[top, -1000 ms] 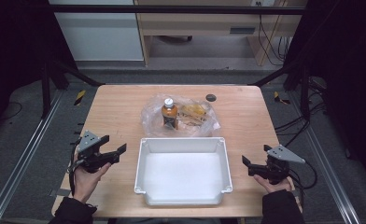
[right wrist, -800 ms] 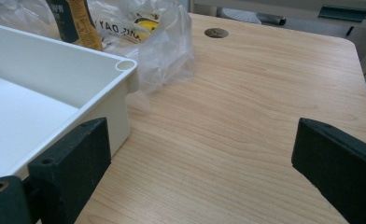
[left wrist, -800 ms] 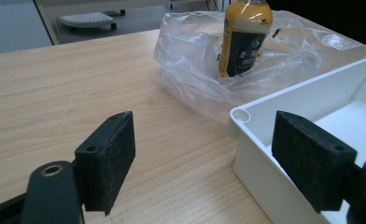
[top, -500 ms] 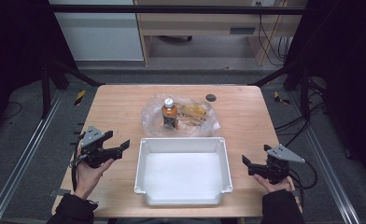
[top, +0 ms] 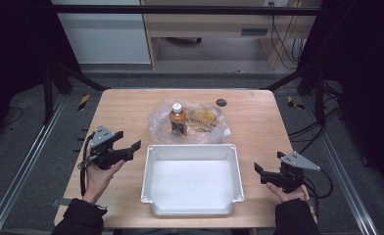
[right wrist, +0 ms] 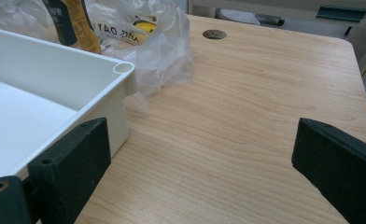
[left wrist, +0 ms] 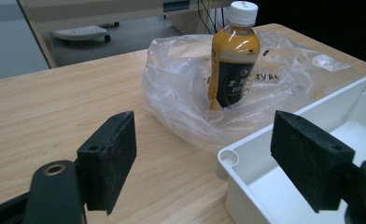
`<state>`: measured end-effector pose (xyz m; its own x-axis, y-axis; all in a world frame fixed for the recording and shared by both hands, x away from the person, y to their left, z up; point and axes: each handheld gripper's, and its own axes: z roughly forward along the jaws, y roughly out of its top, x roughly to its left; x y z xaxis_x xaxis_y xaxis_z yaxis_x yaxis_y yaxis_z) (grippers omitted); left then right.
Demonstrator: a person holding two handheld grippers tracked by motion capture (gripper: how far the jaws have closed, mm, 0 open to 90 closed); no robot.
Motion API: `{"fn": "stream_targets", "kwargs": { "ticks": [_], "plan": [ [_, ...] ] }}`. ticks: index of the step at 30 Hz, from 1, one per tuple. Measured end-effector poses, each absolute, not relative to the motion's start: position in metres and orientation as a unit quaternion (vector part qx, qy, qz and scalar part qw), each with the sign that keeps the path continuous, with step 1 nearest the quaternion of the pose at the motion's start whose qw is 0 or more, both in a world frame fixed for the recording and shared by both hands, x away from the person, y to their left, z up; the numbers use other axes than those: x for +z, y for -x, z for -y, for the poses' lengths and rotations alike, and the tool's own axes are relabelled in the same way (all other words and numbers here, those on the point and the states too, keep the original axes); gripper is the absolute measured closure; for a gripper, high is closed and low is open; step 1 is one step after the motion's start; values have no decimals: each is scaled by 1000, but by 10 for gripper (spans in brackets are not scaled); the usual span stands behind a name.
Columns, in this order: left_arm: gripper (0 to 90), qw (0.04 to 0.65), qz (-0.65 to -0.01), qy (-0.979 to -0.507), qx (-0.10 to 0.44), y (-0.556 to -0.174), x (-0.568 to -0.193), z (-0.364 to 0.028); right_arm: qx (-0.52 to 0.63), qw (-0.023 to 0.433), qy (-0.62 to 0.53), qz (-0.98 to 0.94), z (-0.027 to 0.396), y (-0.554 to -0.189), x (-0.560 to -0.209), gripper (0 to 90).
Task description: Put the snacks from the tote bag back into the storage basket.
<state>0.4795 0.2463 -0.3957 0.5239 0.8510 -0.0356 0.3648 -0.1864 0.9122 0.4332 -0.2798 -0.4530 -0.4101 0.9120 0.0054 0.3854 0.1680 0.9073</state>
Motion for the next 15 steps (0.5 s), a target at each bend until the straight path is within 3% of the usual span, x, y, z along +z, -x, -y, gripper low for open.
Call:
{"fn": "stream_targets", "kwargs": {
  "ticks": [15],
  "plan": [
    [235,486,-412,-727,256,-492,-390,-231,454,289,-459,-707,280,-433,-453,49]
  ]
}}
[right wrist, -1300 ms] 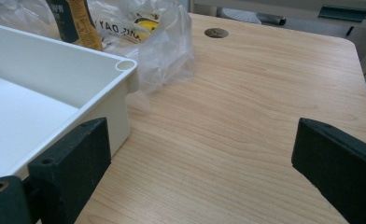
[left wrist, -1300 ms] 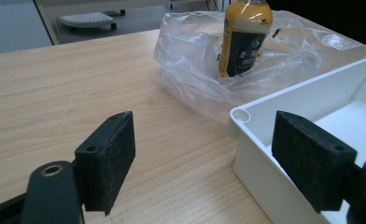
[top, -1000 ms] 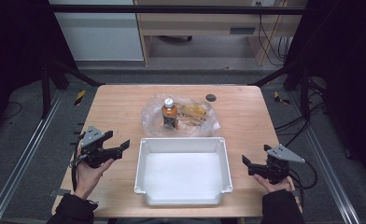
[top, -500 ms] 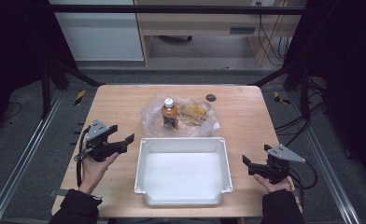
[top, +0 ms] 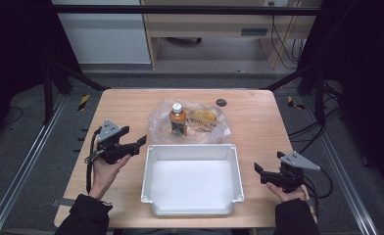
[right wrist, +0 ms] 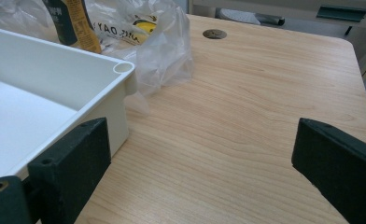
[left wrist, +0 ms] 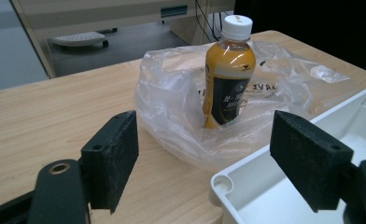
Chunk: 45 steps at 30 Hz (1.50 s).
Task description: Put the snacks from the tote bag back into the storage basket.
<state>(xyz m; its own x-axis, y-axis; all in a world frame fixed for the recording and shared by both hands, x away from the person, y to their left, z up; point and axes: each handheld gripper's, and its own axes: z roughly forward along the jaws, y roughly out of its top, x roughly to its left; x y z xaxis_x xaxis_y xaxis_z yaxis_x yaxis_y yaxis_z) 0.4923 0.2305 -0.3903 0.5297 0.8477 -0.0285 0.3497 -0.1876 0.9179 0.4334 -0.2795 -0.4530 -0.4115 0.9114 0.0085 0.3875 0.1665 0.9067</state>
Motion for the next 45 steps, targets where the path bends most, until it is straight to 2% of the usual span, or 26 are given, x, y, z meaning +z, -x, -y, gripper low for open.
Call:
{"fn": "stream_targets", "kwargs": {
  "ticks": [45],
  "plan": [
    [264,490,-384,-740,254,-544,-379,-176,457,284,-462,-705,281,-435,-453,50]
  ]
}}
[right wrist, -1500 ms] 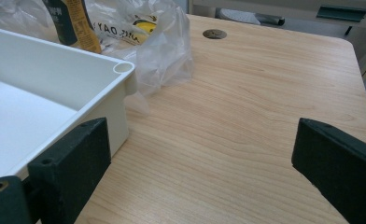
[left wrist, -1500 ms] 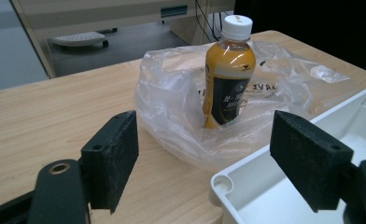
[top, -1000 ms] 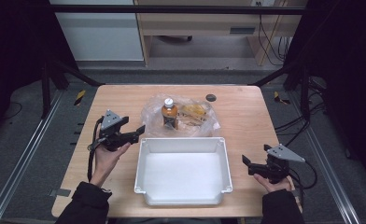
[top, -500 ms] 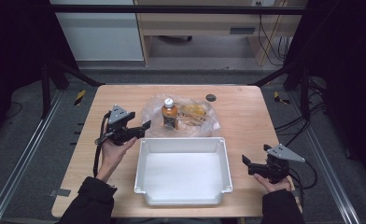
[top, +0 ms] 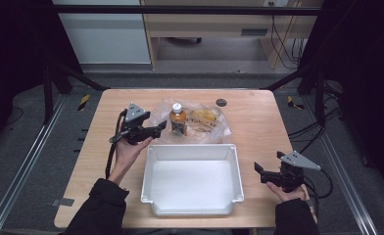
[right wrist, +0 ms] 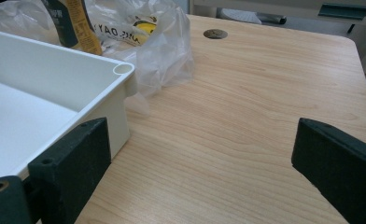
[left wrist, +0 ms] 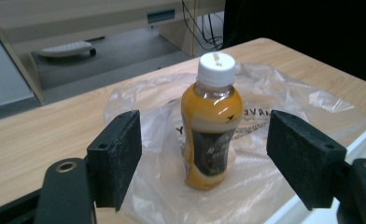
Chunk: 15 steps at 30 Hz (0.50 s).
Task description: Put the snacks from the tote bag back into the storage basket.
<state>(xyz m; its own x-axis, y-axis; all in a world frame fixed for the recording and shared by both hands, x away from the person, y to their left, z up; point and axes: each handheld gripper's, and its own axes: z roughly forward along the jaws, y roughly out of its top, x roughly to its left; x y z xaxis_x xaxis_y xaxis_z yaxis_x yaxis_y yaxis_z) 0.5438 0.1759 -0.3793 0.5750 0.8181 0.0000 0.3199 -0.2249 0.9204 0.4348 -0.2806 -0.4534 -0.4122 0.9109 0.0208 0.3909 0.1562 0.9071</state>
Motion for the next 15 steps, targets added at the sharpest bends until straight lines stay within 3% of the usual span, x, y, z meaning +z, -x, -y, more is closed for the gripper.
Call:
{"fn": "stream_targets", "kwargs": {
  "ticks": [15],
  "plan": [
    [261,487,-379,-746,249,-559,-379,-161,456,283,-461,-707,280,-435,-454,50]
  ]
}}
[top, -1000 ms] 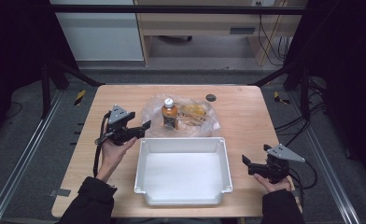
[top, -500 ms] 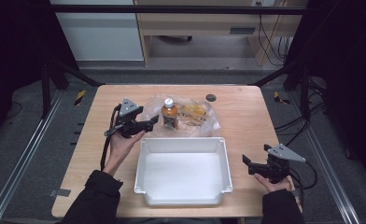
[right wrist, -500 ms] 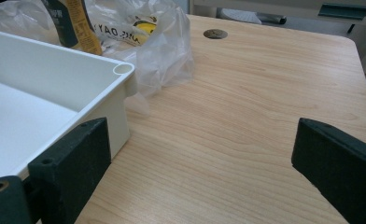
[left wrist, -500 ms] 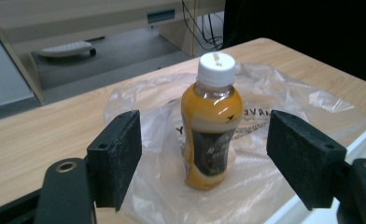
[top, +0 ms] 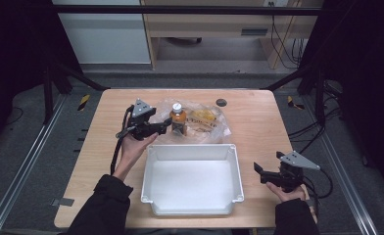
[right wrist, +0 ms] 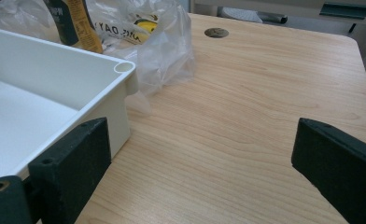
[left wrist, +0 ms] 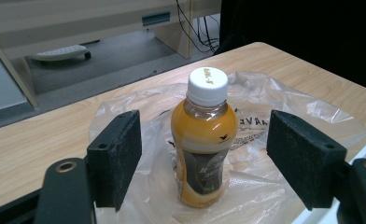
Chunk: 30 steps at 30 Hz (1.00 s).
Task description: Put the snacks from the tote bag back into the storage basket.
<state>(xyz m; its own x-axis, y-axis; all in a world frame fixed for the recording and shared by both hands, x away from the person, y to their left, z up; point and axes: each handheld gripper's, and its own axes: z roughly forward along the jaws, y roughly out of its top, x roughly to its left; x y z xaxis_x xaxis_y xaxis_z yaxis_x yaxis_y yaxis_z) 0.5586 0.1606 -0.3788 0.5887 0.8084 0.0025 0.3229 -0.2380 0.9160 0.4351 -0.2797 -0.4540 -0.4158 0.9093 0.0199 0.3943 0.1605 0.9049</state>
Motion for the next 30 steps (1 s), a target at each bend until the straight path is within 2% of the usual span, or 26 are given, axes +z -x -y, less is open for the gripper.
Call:
{"fn": "stream_targets", "kwargs": {
  "ticks": [30],
  "plan": [
    [288,475,-373,-762,234,-590,-401,-142,452,280,-461,-711,280,-436,-456,52]
  ]
}}
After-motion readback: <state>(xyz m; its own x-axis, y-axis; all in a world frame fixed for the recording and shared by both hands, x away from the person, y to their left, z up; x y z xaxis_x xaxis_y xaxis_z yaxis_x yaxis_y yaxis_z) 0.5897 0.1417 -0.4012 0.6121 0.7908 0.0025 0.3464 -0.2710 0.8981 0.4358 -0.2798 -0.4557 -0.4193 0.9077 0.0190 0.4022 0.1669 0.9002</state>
